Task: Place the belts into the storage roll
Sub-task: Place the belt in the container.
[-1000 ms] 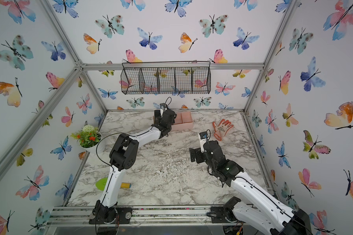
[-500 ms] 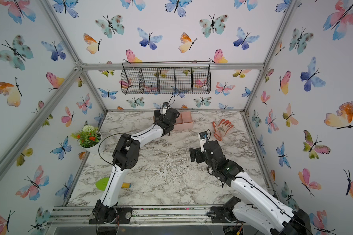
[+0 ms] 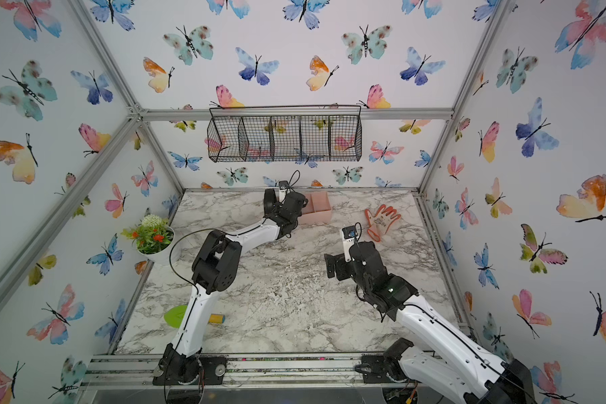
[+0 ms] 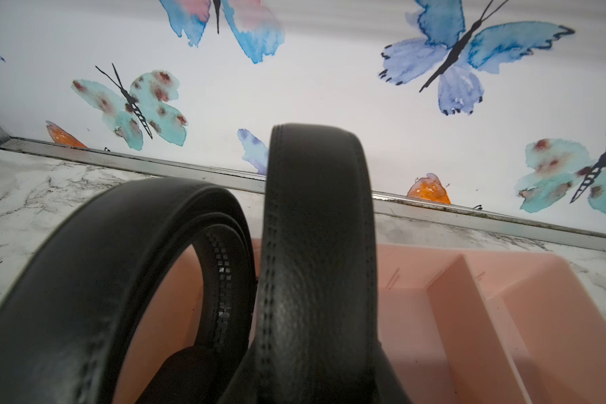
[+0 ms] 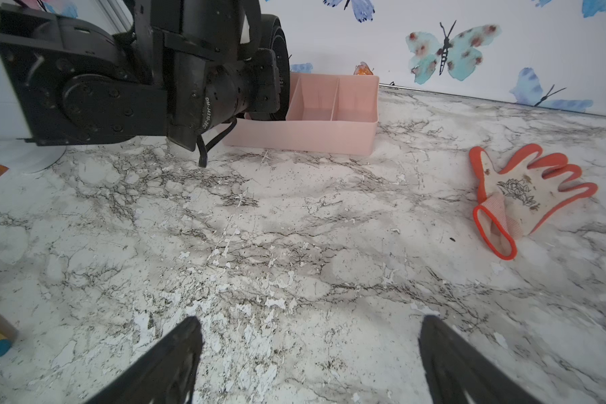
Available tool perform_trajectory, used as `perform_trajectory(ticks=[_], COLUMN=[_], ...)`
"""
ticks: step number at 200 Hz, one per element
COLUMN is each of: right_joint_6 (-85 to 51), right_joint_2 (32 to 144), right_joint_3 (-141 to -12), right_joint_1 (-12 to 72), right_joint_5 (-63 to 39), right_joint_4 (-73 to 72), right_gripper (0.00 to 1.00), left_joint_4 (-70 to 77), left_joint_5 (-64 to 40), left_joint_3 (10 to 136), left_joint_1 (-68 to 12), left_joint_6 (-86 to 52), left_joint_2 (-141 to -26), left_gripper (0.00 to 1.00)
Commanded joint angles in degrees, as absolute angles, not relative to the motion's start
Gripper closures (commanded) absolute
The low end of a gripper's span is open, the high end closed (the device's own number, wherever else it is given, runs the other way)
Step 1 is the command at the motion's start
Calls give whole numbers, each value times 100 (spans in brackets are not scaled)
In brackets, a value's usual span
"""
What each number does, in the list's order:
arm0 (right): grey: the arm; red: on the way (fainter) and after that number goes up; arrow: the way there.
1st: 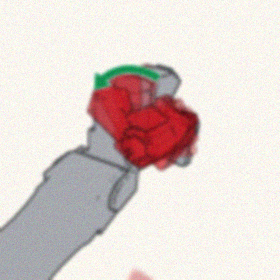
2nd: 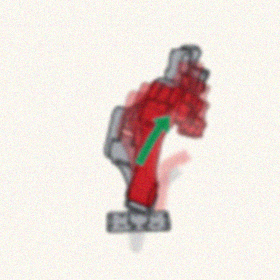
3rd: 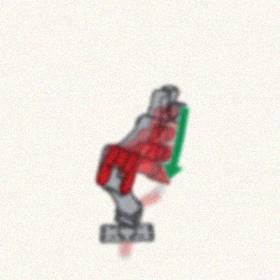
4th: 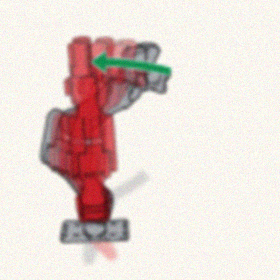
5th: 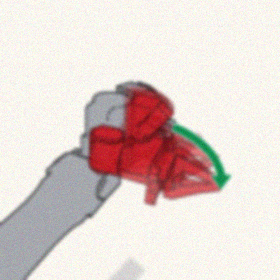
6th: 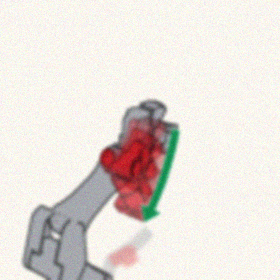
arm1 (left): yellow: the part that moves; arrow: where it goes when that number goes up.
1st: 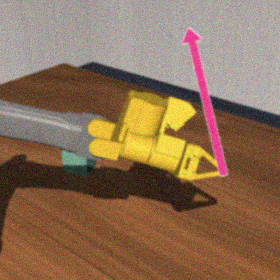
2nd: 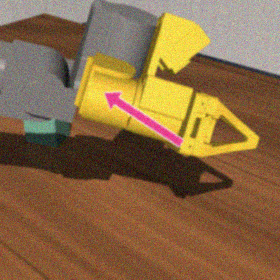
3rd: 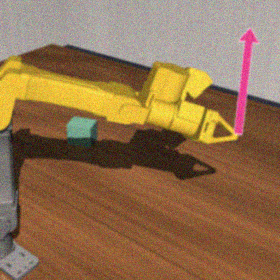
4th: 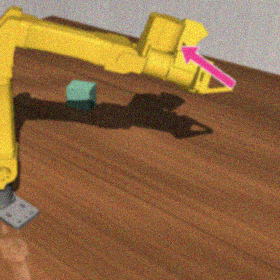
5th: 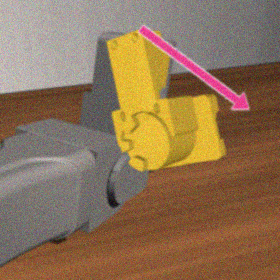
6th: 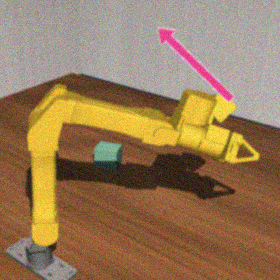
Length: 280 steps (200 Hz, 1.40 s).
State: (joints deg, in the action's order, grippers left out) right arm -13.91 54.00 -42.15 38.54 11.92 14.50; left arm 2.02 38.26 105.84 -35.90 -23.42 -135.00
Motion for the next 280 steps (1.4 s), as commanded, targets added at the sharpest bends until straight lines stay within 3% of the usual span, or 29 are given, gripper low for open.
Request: perform_trajectory(ticks=[1,10,23,35,62,100,131,153,160,226,257,280], right_joint_6=[-1397,-1397,-1406,-1406,-1415,-1415,-1415,-1415,-1415,-1412,-1347,-893], right_joint_2=[5367,5365,5370,5359,5339,5351,5361,5370,5376,5275,4902,4886], right_joint_3=[-4159,-4157,-4158,-4157,-4149,-4148,-4148,-4140,-4148,-4056,-3542,-3001], right_joint_1=[3841,3845,3841,3841,3847,3841,3841,3841,3842,3842,3832,3833], right_joint_5=[1168,1165,1169,1169,1182,1169,1178,1169,1169,1594,2510,3198], right_joint_4=[1362,1361,1368,1376,1372,1376,1381,1372,1371,1112,56,-1217], right_gripper=[1,1,1,1,1,1,1,1,1,1,1,1], left_joint_4=[-736,-718,-751,-747,-688,-740,-696,-651,-646,-26,291,322], left_joint_5=[3241,3202,3214,3162,3091,3177,3354,3440,3446,3072,2124,2086], left_joint_3=[10344,10382,10477,10532,10601,10935,11048,11023,10994,9470,8523,7503], left_joint_1=[-3648,-3648,-3647,-3643,-3639,-3644,-3636,-3638,-3639,-3763,-4046,-4117], left_joint_6=[-2193,-2139,-2087,-2029,-1988,-1981,-1986,-1982,-2004,-2142,-1710,-1278], left_joint_2=[-13646,-13617,-13590,-13563,-13467,-13420,-13303,-13175,-13118,-11492,-9954,-8784], left_gripper=[100,99,81,80,64,53,37,19,0,1,2,2])
